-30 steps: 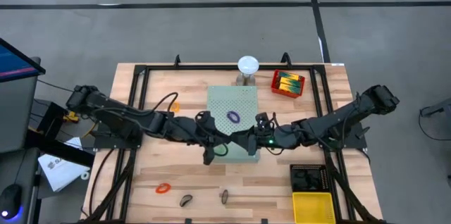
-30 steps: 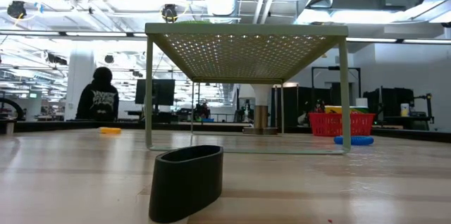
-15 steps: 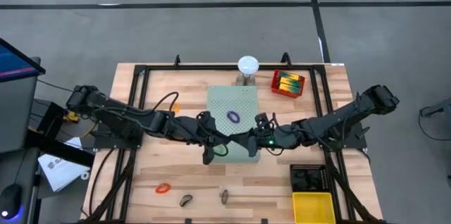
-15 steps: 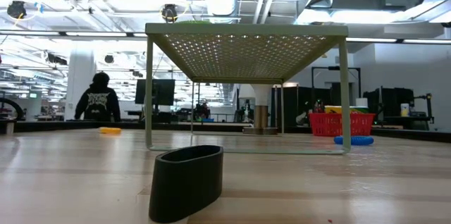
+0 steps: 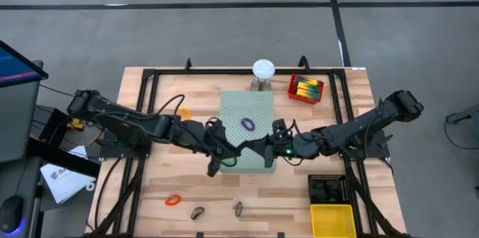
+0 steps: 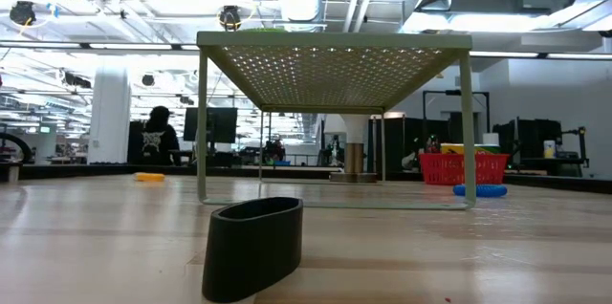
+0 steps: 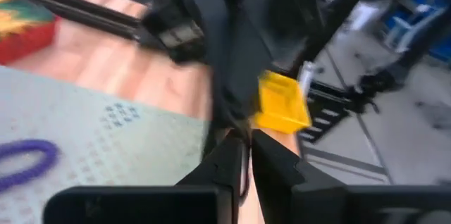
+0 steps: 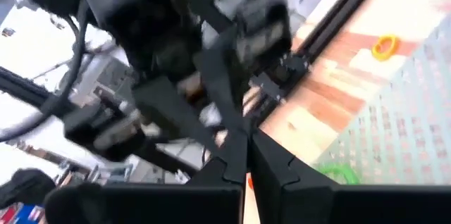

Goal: Pick & Place Office Desk Supplies
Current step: Put the black rubberband into the black bin

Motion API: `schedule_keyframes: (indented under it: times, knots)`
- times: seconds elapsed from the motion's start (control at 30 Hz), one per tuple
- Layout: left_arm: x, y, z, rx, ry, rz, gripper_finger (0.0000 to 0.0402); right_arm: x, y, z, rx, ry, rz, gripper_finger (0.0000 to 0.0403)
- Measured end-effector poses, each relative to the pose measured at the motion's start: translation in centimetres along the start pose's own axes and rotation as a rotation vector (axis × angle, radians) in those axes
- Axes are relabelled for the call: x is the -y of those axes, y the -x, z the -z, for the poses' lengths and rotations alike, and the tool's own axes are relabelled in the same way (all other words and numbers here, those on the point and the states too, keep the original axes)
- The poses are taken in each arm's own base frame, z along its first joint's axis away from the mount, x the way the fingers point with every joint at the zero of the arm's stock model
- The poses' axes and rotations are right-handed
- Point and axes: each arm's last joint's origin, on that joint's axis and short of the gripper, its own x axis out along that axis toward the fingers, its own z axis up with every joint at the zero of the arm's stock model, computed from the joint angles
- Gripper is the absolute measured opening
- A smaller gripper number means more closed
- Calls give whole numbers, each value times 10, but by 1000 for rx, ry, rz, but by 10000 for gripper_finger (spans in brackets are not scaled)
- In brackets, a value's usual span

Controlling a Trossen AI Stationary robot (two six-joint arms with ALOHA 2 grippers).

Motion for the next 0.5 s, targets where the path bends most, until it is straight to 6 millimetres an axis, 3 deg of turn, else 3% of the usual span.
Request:
schedule_keyframes:
  times: [0.27, 0.5]
  knots:
    - [2, 43, -8, -53, 5, 39, 52, -3, -2, -9, 36, 36, 6, 1]
    - [-8, 84, -2, -180, 0, -36, 60, 5, -6, -15, 54, 52, 66, 1]
